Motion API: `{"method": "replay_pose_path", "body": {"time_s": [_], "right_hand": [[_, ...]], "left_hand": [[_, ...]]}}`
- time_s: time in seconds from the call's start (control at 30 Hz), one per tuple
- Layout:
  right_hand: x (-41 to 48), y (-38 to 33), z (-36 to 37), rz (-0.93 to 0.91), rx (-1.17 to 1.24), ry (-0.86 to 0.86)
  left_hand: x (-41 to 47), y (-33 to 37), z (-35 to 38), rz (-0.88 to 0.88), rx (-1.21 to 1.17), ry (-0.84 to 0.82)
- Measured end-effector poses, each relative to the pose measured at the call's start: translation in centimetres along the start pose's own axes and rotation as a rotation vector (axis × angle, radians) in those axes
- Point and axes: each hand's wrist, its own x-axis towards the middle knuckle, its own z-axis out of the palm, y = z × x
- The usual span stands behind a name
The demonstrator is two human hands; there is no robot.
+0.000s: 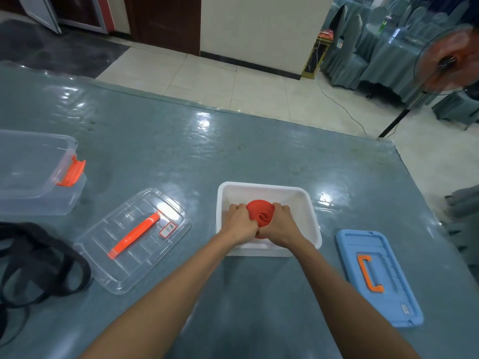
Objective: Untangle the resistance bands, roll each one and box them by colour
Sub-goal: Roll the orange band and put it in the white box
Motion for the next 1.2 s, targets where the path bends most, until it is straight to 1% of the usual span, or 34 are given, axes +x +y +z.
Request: {"method": "replay_pose_path", "body": {"time_s": [0.13,0.33,0.43,0.53,0.63,0.7,0.8,0.83,0.93,1.03,1.13,1.2], "right_hand": [[2.1,-0.1,1.5,0.037,-0.110,-0.105],[4.5,-0.4,4.1,0.119,-0.257,-0.229],[4.7,0.0,5.4,0.095,-0.313,-0.224],[4.9,0.5,5.6,0.048,-0.351,-0.214],[4.8,0.7,5.3,0.032,-0.365,-0.236],[4.7,0.4,5.0,0.022,-0.376,-0.259],[4.2,-0.1,4.1,-0.036,-0.357,-0.295],[3.9,-0.1,3.6,-0.054,-0.340,-0.285],[2.4,0.7,1.7,-0.065,-0.261,-0.185],[-0.4,1.3,-0.5,-0.070,-0.195,-0.092],[-3.3,1.2,-2.1,-0.186,-0.146,-0.022],[-5.3,0.5,-2.8,-0.292,-0.115,0.016]], "left_hand": [[2.1,-0.5,0.6,-0.065,0.059,-0.037],[4.8,-2.0,1.2,-0.095,0.186,-0.068],[5.7,-2.6,1.7,-0.103,0.251,-0.095],[5.9,-2.9,2.5,-0.054,0.443,-0.105],[5.8,-3.2,3.3,0.077,0.686,-0.057],[5.8,-3.1,3.0,0.117,0.752,-0.064],[5.3,-2.1,1.5,0.166,0.759,-0.133],[4.9,-1.6,1.0,0.185,0.749,-0.141],[3.1,-0.6,0.0,0.260,0.699,-0.115],[0.7,-0.1,-1.1,0.368,0.644,0.013],[-1.8,-0.6,-2.1,0.452,0.600,0.160],[-3.6,-1.5,-2.9,0.456,0.563,0.211]]}}
